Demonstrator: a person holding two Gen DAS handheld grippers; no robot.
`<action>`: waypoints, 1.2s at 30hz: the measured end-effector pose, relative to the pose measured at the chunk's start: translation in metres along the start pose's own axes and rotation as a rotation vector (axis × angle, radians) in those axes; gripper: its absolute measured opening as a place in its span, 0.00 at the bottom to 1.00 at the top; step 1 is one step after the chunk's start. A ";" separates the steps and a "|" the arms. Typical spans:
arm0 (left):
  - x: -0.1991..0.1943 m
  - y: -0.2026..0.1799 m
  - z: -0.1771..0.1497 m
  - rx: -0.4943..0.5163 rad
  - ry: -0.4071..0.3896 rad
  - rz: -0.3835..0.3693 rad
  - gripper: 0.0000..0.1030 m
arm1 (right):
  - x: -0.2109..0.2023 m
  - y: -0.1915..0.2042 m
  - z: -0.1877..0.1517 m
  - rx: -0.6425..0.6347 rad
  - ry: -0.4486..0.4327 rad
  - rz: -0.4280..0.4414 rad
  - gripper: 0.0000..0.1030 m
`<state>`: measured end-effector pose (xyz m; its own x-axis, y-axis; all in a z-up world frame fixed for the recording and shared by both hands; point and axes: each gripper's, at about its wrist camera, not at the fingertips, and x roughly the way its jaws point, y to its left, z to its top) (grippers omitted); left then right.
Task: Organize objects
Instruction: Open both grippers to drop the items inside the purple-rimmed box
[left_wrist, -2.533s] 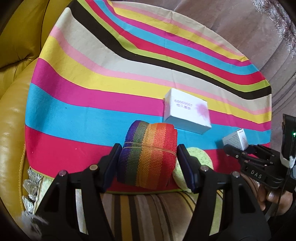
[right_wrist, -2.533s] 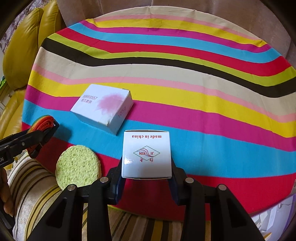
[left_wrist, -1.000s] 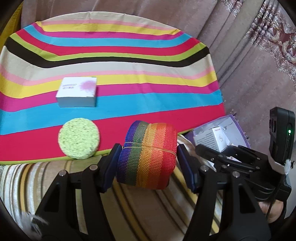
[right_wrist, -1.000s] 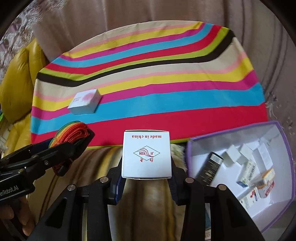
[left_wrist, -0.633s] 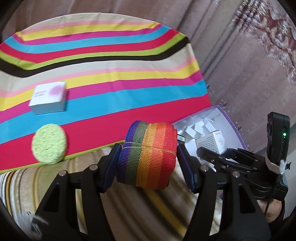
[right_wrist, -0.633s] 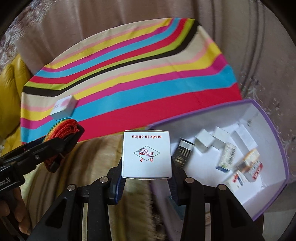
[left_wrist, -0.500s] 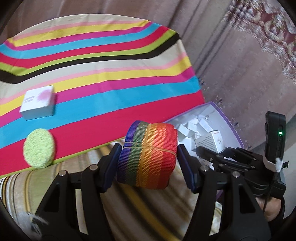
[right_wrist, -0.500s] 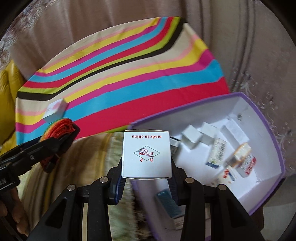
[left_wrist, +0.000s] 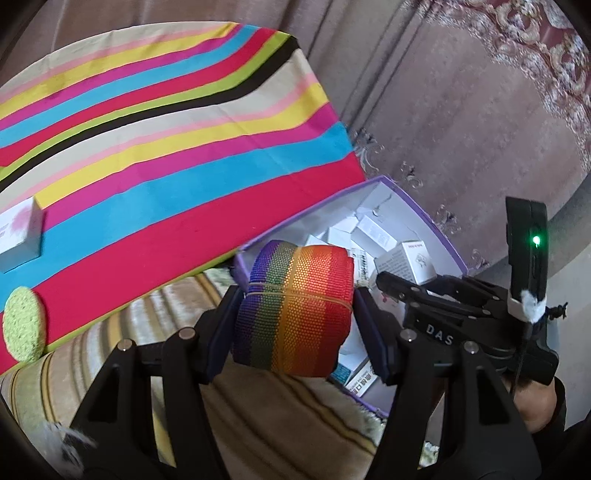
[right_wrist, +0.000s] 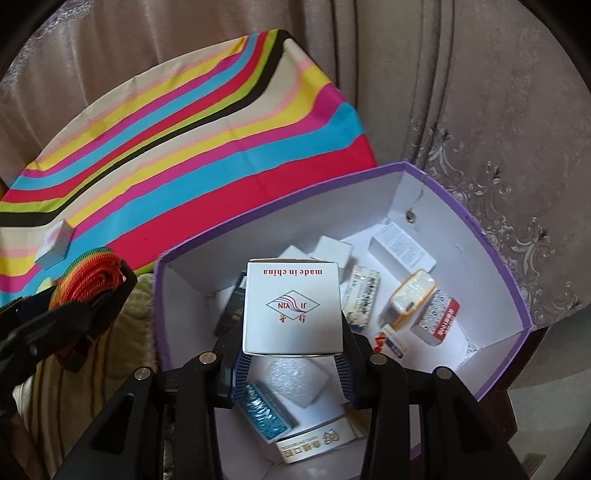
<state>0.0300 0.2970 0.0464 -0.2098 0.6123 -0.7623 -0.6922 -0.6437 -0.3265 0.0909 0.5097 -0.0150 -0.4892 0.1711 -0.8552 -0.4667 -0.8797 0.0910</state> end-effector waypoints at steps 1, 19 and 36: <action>0.002 -0.003 0.001 0.006 0.004 -0.003 0.63 | 0.001 -0.002 0.001 0.005 0.000 -0.006 0.40; 0.016 -0.014 0.005 0.010 0.018 -0.049 0.70 | 0.001 -0.012 0.005 0.033 -0.003 -0.014 0.56; 0.005 0.005 0.002 -0.071 -0.022 -0.038 0.70 | -0.002 0.010 0.008 -0.019 -0.004 -0.004 0.61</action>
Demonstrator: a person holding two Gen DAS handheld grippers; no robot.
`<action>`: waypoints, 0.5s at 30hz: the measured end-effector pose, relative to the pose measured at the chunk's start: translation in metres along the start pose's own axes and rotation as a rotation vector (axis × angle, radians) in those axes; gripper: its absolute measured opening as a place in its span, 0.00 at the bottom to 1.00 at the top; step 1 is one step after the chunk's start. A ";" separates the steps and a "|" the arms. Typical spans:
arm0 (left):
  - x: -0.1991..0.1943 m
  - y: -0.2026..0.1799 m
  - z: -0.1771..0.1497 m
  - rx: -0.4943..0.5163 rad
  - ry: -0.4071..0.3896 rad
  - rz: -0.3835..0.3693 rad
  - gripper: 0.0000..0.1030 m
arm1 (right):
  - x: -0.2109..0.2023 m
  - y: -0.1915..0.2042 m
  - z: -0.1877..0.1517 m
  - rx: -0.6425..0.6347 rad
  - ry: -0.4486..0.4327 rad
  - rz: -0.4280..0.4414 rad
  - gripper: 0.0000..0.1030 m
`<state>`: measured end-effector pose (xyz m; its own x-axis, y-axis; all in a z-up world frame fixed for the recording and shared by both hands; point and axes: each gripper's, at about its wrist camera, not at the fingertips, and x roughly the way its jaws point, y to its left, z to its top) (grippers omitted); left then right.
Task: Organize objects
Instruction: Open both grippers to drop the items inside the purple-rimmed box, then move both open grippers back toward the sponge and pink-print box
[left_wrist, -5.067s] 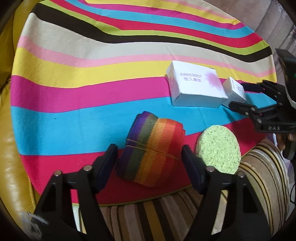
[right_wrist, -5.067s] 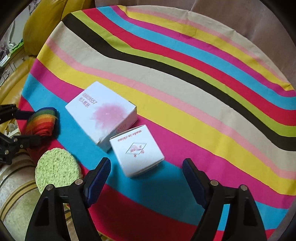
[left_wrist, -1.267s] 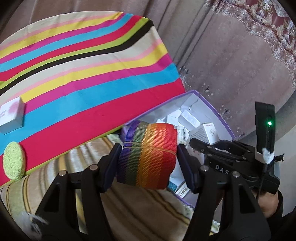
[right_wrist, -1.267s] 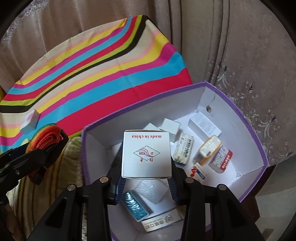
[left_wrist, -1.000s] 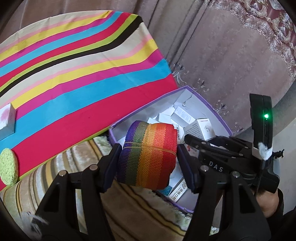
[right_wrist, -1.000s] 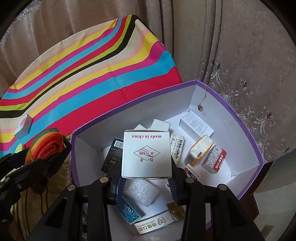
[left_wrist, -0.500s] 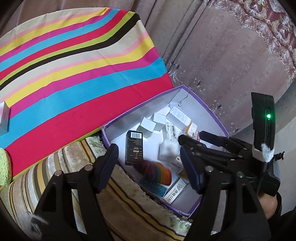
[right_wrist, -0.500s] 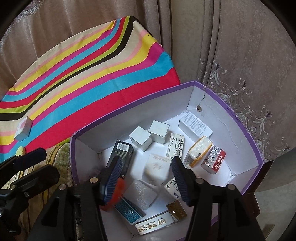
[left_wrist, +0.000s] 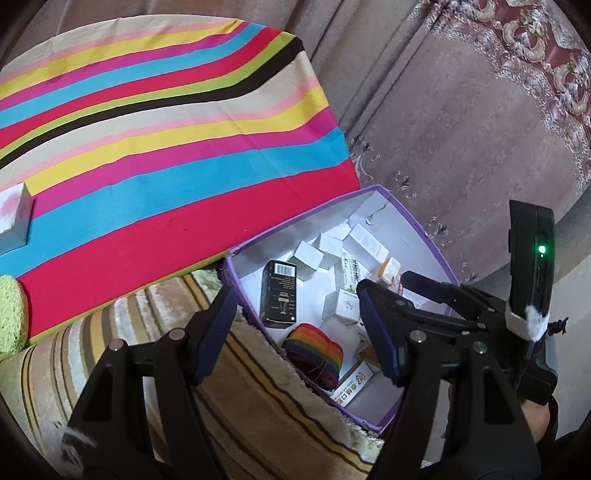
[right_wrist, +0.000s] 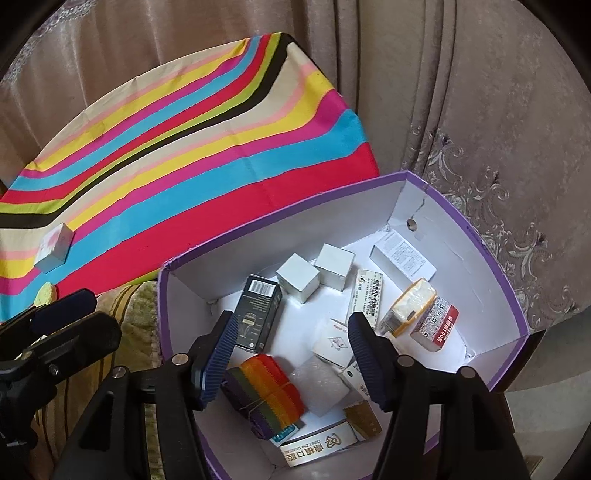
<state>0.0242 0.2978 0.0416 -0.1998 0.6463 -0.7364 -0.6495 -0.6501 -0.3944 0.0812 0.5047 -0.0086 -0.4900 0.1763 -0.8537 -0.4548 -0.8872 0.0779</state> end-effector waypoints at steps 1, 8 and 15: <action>-0.001 0.002 0.000 -0.005 -0.002 0.001 0.70 | 0.000 0.002 0.000 -0.005 0.001 0.002 0.61; -0.008 0.013 -0.003 -0.043 -0.011 0.023 0.71 | -0.002 0.019 -0.001 -0.037 0.005 0.019 0.61; -0.021 0.032 -0.007 -0.100 -0.030 0.058 0.73 | -0.001 0.038 -0.002 -0.078 0.017 0.044 0.62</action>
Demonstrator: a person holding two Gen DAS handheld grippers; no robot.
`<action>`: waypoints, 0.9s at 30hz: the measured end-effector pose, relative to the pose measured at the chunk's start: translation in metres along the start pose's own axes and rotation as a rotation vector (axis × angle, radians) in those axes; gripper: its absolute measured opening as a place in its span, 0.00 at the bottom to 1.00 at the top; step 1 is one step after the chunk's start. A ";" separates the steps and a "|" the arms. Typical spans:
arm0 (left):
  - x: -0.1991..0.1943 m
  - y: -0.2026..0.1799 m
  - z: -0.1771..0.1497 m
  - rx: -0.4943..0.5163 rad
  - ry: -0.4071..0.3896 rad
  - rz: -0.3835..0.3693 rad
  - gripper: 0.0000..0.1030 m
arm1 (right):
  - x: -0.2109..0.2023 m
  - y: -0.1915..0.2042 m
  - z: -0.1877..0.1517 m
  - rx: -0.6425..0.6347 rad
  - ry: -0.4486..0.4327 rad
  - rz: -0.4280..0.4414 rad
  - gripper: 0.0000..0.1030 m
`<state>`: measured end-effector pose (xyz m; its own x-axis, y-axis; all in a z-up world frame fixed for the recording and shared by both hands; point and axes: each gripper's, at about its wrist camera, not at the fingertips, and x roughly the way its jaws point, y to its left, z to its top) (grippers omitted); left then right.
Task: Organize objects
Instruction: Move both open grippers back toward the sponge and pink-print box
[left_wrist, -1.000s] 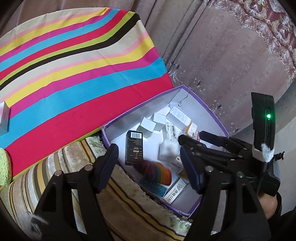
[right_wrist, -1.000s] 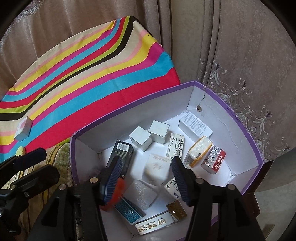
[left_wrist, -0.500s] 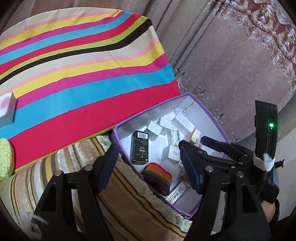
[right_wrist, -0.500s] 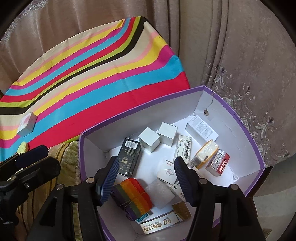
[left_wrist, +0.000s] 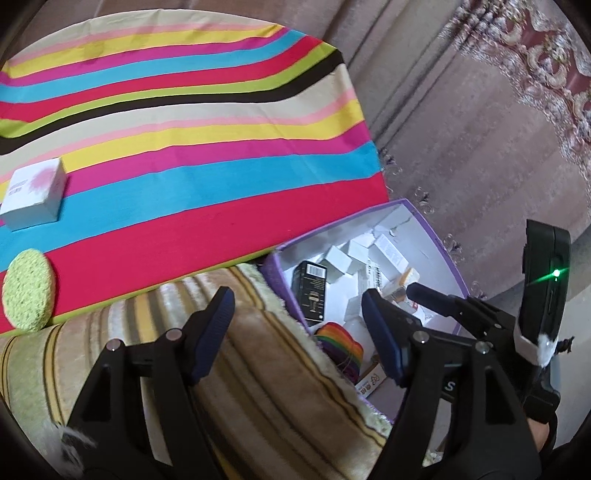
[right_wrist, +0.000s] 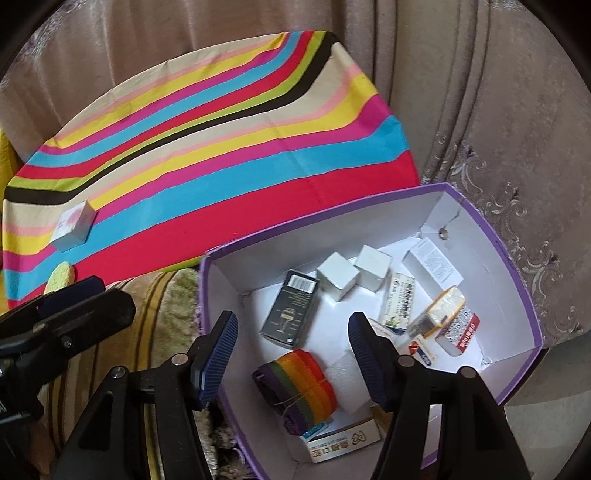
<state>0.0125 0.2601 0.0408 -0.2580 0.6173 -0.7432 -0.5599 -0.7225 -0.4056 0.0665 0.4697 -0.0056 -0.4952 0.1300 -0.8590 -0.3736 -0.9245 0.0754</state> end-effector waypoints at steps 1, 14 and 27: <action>-0.002 0.004 -0.001 -0.011 -0.004 0.005 0.73 | 0.000 0.004 0.000 -0.007 0.002 0.006 0.62; -0.050 0.074 -0.013 -0.214 -0.081 0.111 0.81 | -0.002 0.060 0.003 -0.105 0.009 0.104 0.66; -0.084 0.135 -0.032 -0.373 -0.106 0.251 0.88 | 0.000 0.114 0.001 -0.218 0.018 0.182 0.66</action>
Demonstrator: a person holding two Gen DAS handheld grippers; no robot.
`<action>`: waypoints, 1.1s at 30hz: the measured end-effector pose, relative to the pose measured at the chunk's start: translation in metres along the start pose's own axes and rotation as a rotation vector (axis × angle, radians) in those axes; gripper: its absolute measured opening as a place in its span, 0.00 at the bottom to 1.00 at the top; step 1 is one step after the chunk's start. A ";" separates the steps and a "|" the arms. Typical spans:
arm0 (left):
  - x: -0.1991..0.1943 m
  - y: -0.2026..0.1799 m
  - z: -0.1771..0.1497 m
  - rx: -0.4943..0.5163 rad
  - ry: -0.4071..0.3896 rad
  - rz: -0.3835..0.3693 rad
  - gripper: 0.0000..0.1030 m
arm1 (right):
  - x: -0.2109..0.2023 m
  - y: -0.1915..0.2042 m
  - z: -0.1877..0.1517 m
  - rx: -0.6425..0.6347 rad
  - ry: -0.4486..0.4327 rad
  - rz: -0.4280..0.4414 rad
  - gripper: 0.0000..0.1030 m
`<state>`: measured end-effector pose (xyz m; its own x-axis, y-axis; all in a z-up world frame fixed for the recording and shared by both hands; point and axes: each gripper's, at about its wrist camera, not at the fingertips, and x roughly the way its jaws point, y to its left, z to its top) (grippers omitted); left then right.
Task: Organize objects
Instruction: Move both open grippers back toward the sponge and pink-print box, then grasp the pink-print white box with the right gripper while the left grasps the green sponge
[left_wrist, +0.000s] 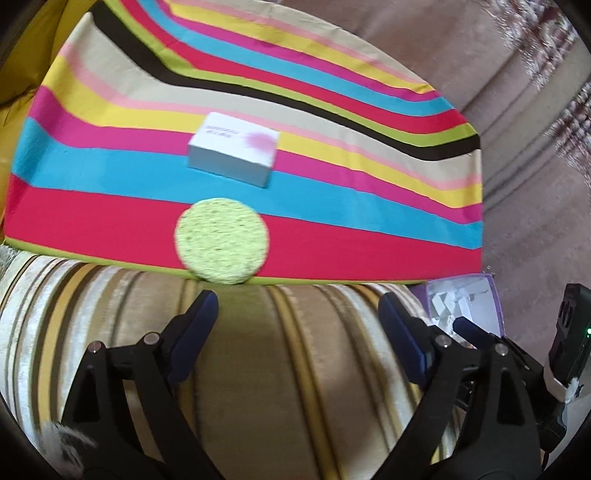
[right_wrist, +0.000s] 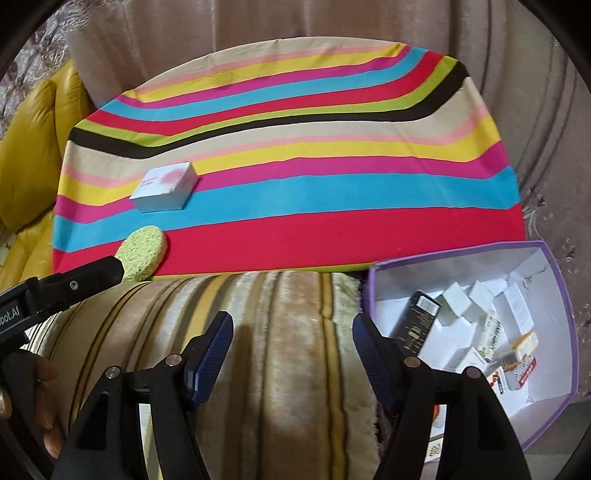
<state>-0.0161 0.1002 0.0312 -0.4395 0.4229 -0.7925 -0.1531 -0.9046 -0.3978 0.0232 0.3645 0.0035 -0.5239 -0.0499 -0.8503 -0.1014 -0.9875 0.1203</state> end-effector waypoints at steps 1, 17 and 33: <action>0.000 0.004 0.002 -0.007 0.004 0.008 0.88 | 0.002 0.002 0.000 -0.002 0.003 0.004 0.66; 0.047 0.024 0.031 0.074 0.141 0.157 0.89 | 0.016 0.017 0.007 -0.022 0.033 0.064 0.66; 0.077 0.022 0.040 0.164 0.208 0.230 0.77 | 0.029 0.040 0.027 -0.059 0.031 0.088 0.68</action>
<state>-0.0889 0.1109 -0.0200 -0.2920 0.1932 -0.9367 -0.2187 -0.9669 -0.1312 -0.0186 0.3273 -0.0029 -0.5024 -0.1403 -0.8532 -0.0059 -0.9862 0.1656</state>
